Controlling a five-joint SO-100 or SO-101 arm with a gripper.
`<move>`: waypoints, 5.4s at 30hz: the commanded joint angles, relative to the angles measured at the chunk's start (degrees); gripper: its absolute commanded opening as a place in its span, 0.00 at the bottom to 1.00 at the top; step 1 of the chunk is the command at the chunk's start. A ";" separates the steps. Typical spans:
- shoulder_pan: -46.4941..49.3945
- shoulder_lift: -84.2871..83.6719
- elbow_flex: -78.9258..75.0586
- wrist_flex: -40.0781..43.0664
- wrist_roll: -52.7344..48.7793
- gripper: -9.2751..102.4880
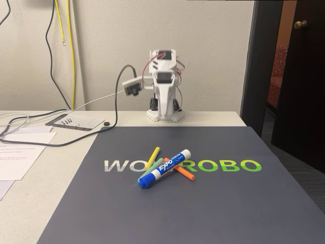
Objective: Pick up the blue marker.
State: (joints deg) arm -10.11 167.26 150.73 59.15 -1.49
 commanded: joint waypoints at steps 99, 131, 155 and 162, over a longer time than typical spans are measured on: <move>3.87 -67.76 -39.73 -19.07 -73.56 0.09; -2.64 -75.67 -39.73 -26.28 -67.76 0.27; -2.20 -83.41 -48.96 -22.85 -68.38 0.30; -2.29 -87.10 -48.96 -27.69 -68.38 0.31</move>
State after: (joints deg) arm -12.57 79.98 104.24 33.05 -69.61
